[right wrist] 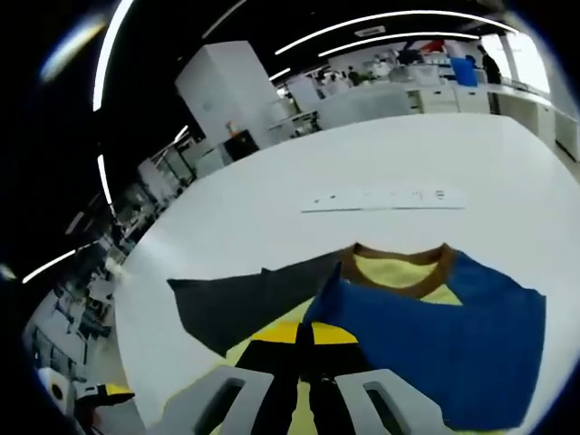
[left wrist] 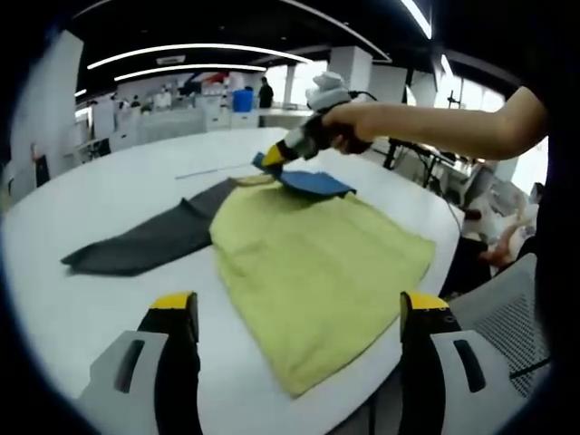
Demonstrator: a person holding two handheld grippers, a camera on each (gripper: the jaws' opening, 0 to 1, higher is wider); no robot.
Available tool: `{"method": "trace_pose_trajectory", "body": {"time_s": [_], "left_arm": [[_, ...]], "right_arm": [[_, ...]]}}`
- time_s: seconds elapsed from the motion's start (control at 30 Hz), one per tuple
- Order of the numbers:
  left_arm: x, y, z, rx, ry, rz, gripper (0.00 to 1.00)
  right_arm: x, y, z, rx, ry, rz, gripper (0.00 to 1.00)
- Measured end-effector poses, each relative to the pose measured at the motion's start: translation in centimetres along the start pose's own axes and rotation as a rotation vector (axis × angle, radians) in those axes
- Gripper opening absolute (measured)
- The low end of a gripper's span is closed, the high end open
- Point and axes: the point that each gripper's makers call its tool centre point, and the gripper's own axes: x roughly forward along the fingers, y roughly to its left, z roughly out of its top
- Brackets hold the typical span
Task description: Fold the garment on the visible template until the final outline fits inside the template.
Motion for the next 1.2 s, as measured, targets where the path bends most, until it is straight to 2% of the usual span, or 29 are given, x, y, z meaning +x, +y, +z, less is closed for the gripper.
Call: {"method": "trace_pose_trajectory", "body": {"time_s": [0.17, 0.33, 0.63, 0.87, 1.0, 1.2], "left_arm": [[-0.1, 0.1, -0.1, -0.007, -0.001, 0.006, 0.90], [-0.1, -0.2, -0.3, -0.049, -0.018, -0.006, 0.91], [-0.3, 0.0, -0.6, -0.054, -0.013, -0.001, 0.91], [-0.4, 0.3, -0.7, -0.067, -0.015, 0.001, 0.91], [-0.3, 0.5, -1.2, -0.068, -0.002, 0.002, 0.90], [-0.3, 0.6, -1.1, -0.076, -0.009, 0.002, 0.91]], "right_arm": [[0.6, 1.2, 0.0, -0.010, 0.004, 0.017, 0.00], [1.3, 2.1, -0.1, -0.009, 0.012, 0.040, 0.00], [2.3, 4.2, -0.6, -0.018, 0.025, 0.070, 0.00], [3.4, 5.3, -2.2, -0.023, 0.054, 0.077, 0.00], [4.1, 5.4, -3.0, -0.022, 0.075, 0.072, 0.00], [5.1, 5.5, -3.7, -0.021, 0.081, 0.067, 0.00]]}}
